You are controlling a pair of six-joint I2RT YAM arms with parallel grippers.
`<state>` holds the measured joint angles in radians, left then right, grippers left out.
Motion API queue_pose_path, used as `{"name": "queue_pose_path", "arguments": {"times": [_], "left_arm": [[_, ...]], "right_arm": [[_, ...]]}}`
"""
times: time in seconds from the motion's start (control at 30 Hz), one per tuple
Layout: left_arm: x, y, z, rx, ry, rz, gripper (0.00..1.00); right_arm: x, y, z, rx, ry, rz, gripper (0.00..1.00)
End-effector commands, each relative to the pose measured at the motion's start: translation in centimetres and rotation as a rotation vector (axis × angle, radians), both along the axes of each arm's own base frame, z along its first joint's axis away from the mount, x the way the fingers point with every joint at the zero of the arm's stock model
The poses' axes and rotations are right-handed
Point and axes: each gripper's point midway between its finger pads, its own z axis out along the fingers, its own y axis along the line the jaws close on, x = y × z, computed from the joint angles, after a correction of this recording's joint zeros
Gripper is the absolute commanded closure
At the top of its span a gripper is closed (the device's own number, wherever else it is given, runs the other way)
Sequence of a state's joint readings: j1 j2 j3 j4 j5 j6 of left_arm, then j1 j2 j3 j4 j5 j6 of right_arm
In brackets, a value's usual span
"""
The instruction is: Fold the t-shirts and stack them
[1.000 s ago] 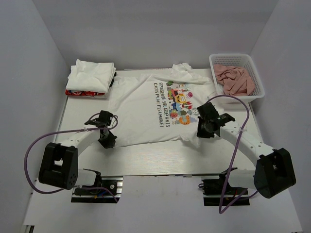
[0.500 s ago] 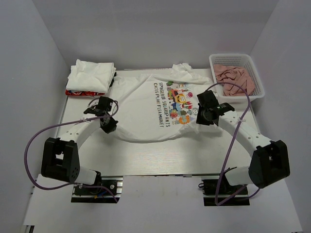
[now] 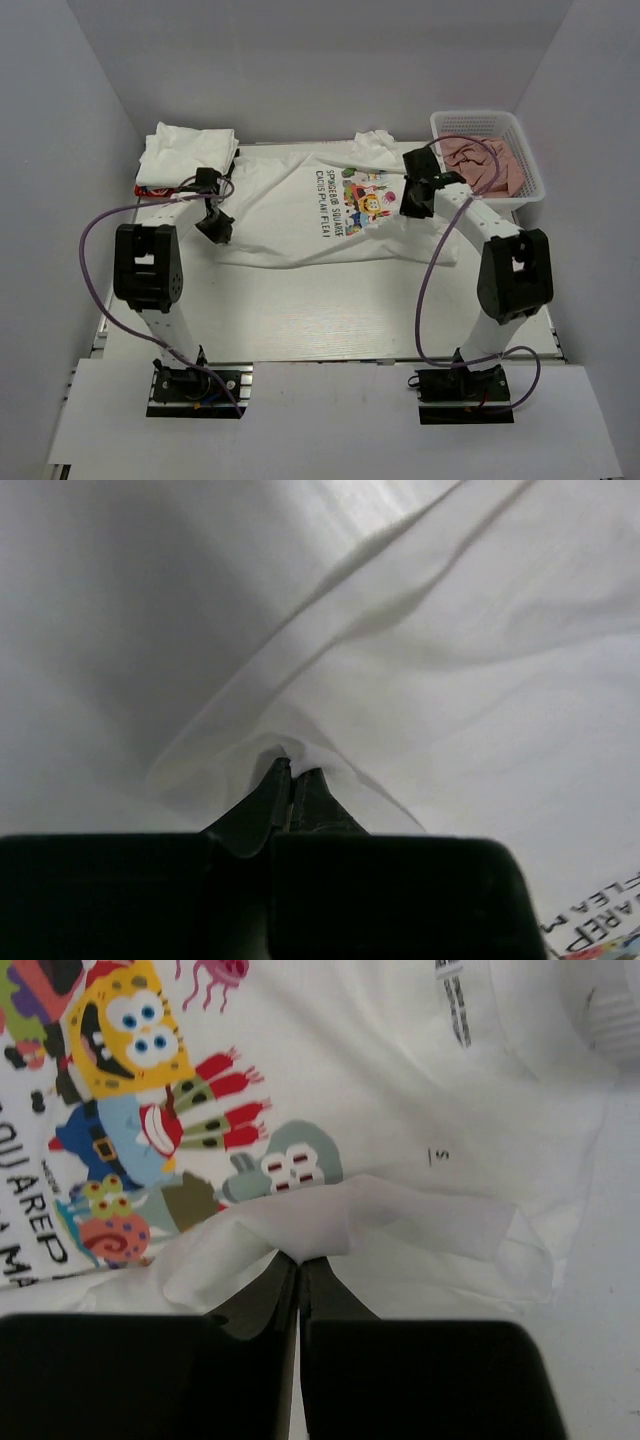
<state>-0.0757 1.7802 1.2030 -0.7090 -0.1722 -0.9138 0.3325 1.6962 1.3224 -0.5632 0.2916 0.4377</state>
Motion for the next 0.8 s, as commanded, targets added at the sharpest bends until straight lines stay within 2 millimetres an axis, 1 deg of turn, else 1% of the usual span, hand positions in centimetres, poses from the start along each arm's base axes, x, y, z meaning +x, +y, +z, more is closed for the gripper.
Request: {"name": "queue_pose_path", "arguments": {"times": [0.0,0.03,0.07,0.1,0.13,0.17,0.2,0.23,0.27,0.3,0.33,0.37,0.4,0.43,0.47,0.5,0.53,0.57,0.6,0.67,0.7,0.77], "left_arm": [[3.3,-0.1,0.6,-0.04,-0.031,-0.009,0.94],[4.1,-0.1,1.0,-0.037,-0.034,-0.018,0.69],[4.5,0.3,0.4,-0.036,-0.024,-0.008,0.51],[4.9,0.2,0.9,-0.037,-0.037,-0.008,0.36],[5.4,0.9,1.5,-0.024,-0.047,0.005,0.18],[5.7,1.0,1.8,-0.016,-0.058,0.009,0.12],[6.5,1.2,3.2,-0.007,-0.098,0.012,0.02],[6.4,2.0,3.8,0.014,-0.098,0.03,0.0],[6.6,2.2,4.6,0.024,-0.112,0.034,0.0],[6.6,2.4,5.4,0.035,-0.126,0.039,0.0],[6.7,2.4,6.7,0.033,-0.158,0.04,0.0],[6.3,2.4,7.1,0.033,-0.165,0.04,0.0],[5.7,2.4,6.9,0.033,-0.163,0.04,0.0],[5.4,2.1,7.1,0.017,-0.176,0.033,0.0],[5.4,1.9,8.3,0.006,-0.225,0.029,0.0],[4.5,2.0,7.6,0.006,-0.213,0.029,0.0],[4.3,1.7,7.7,-0.01,-0.221,0.022,0.0],[4.0,1.1,7.8,-0.019,-0.227,-0.001,0.0],[3.4,1.1,7.7,-0.019,-0.226,-0.001,0.0],[3.1,1.1,7.7,-0.019,-0.224,-0.001,0.0],[2.8,0.7,7.4,-0.016,-0.214,-0.02,0.0],[2.5,0.7,7.0,-0.016,-0.203,-0.02,0.0]], "right_arm": [[4.5,-0.1,1.6,0.0,-0.076,-0.008,1.0],[5.2,-0.1,-0.8,-0.013,-0.027,0.007,1.0],[6.8,0.4,0.4,0.007,-0.062,0.014,1.0],[7.4,0.4,-0.9,0.01,-0.035,0.019,1.0],[7.7,0.7,-2.2,0.016,0.002,0.039,0.91],[9.5,1.1,-1.6,0.029,-0.023,0.06,0.84],[10.0,1.2,-1.6,0.03,-0.022,0.063,0.67],[10.0,1.4,-1.4,0.029,-0.01,0.075,0.47],[10.3,1.9,-1.4,0.036,0.0,0.102,0.1],[10.2,2.0,-1.1,0.031,-0.002,0.106,0.1],[9.6,1.8,-1.6,0.026,0.014,0.107,0.1],[9.3,2.1,0.4,0.045,-0.032,0.124,0.1],[8.4,2.2,-0.6,0.055,-0.023,0.13,0.1],[6.7,2.2,-0.7,0.074,-0.01,0.148,0.1],[5.8,2.5,0.2,0.105,-0.029,0.167,0.1],[4.0,2.2,-2.4,0.113,0.008,0.17,0.1],[3.2,2.9,-1.5,0.154,-0.01,0.202,0.1],[3.0,3.1,-1.3,0.171,-0.028,0.211,0.1],[1.1,4.1,-2.2,0.237,0.001,0.26,0.1],[0.6,4.6,-2.3,0.262,-0.002,0.283,0.1],[-0.2,5.0,-2.8,0.286,0.012,0.296,0.1],[0.0,5.4,-2.9,0.301,0.0,0.308,0.1]]}}
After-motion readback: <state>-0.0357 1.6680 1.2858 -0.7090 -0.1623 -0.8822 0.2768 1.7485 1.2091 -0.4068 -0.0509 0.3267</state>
